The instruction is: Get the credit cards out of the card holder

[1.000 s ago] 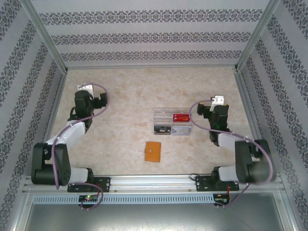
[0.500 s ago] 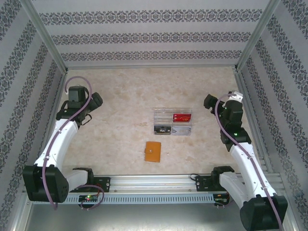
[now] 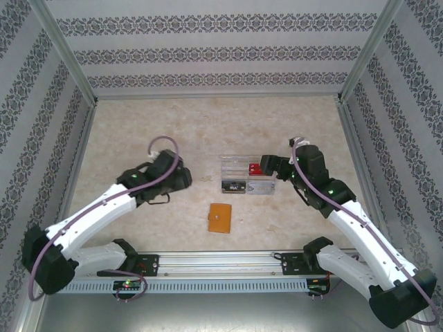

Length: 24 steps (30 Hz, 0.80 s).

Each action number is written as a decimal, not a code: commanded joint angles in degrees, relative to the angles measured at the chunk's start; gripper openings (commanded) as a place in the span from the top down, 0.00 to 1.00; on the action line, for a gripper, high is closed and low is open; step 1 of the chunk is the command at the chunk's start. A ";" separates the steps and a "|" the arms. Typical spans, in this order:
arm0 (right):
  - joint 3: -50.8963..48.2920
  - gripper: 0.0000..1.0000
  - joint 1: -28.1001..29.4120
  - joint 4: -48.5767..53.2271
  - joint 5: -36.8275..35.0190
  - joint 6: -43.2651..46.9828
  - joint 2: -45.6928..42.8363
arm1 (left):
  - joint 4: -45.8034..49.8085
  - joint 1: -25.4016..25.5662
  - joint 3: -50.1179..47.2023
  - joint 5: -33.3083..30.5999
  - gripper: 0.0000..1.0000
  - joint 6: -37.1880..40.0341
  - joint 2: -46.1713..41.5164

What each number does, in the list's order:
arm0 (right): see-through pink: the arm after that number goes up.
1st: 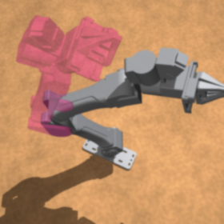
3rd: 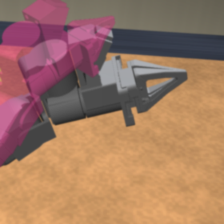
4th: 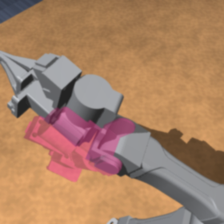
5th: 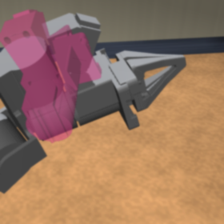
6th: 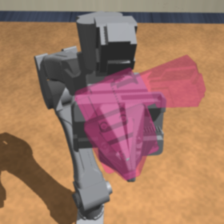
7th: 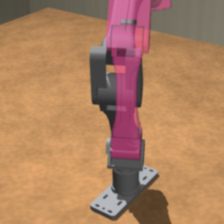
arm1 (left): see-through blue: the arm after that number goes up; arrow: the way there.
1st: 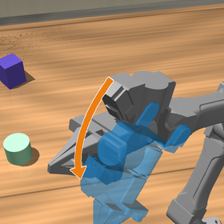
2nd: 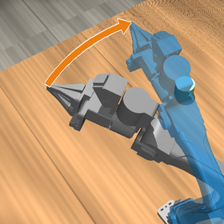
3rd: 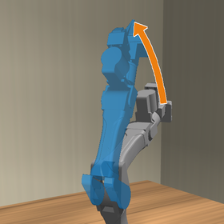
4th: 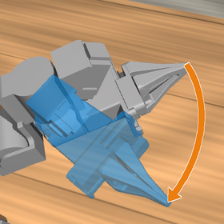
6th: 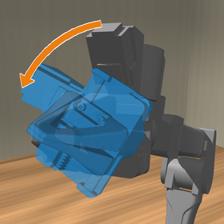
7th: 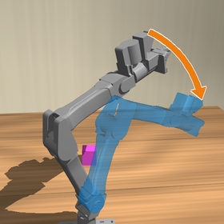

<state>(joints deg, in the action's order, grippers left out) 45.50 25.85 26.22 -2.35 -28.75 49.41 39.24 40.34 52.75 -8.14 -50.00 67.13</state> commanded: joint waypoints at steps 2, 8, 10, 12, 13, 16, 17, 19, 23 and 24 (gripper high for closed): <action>-2.34 0.02 3.97 3.04 -2.01 -2.48 -2.21 | 4.84 9.83 2.06 -5.08 0.32 -8.64 6.97; -6.31 0.02 5.57 4.63 -2.43 -5.36 -7.19 | 5.08 20.31 5.82 -4.10 0.46 -11.23 16.76; -7.17 0.02 5.77 5.32 -1.81 -5.85 -8.30 | 5.25 22.48 7.51 -3.63 0.47 -11.19 20.44; -7.85 0.02 5.90 5.40 -1.01 -6.13 -8.88 | 5.23 23.91 9.79 -3.11 0.49 -10.41 23.85; -7.96 0.02 6.10 5.74 -0.83 -6.25 -8.96 | 5.28 24.57 11.20 -2.73 0.49 -9.77 25.85; -7.80 0.02 6.32 6.88 -0.57 -6.35 -9.01 | 7.51 25.55 15.02 -2.41 0.52 -9.23 31.11; -7.71 0.02 6.41 7.08 -0.60 -6.32 -9.18 | 8.09 25.58 15.65 -2.20 0.53 -9.28 32.34; -7.70 0.02 6.42 7.43 -0.59 -6.36 -9.74 | 8.03 25.58 16.13 -1.25 0.57 -9.17 34.53; -7.26 0.02 6.50 8.54 -0.52 -6.10 -10.72 | 10.67 25.58 17.97 -1.64 0.57 -9.77 37.53; -7.33 0.02 6.54 8.74 -0.55 -6.08 -10.97 | 11.77 25.58 18.46 -2.25 0.58 -10.10 38.23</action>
<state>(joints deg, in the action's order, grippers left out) 38.15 31.77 33.23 -3.29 -34.39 39.53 45.17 65.30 69.32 -9.47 -59.00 104.22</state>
